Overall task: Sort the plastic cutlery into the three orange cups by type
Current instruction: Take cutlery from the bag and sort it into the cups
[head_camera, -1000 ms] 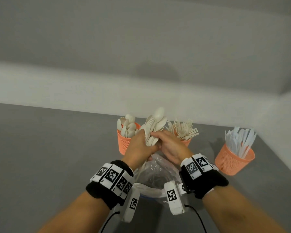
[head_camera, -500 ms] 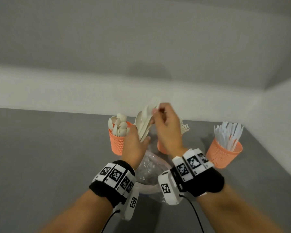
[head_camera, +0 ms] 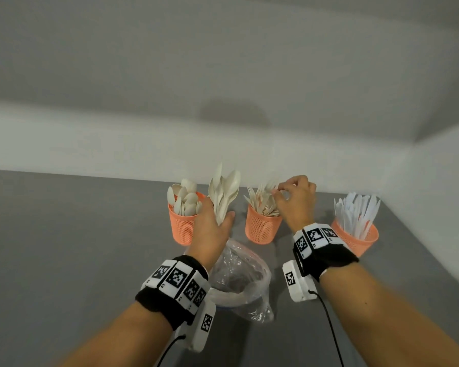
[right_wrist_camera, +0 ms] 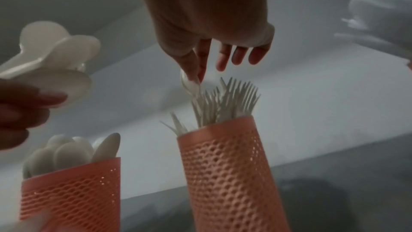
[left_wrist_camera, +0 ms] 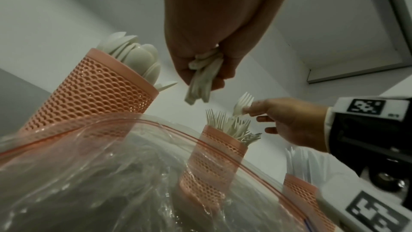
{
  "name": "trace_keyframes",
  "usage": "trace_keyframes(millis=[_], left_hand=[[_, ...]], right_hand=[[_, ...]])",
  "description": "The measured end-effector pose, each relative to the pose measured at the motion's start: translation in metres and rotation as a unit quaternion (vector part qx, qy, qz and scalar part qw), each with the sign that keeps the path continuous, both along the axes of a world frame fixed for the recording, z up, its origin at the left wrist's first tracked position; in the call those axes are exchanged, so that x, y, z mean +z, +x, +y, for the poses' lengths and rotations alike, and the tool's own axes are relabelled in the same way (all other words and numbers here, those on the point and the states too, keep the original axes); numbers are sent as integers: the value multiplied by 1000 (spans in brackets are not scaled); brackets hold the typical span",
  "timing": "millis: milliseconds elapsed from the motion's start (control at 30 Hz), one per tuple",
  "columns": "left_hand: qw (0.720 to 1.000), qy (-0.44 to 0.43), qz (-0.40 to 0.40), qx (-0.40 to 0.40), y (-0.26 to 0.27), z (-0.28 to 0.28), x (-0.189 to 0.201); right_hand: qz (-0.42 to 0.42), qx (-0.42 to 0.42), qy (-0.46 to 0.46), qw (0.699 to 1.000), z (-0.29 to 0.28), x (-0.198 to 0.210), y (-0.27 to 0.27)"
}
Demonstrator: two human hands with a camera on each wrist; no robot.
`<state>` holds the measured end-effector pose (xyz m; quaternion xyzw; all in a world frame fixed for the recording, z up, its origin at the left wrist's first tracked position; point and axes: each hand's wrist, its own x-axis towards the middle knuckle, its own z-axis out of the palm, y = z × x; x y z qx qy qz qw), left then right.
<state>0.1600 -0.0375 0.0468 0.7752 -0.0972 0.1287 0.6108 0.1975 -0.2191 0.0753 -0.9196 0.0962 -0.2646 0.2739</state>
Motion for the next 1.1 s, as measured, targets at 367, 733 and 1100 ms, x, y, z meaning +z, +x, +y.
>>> trace_keyframes(millis=[367, 733, 1100], left_hand=[[1000, -11, 17, -10, 3, 7, 4], [991, 104, -50, -66, 5, -5, 5], [980, -115, 83, -143, 7, 8, 1]], right_hand=[[96, 58, -127, 986, 18, 1, 3], [196, 218, 492, 820, 92, 6, -19], [205, 249, 607, 727, 84, 5, -22]])
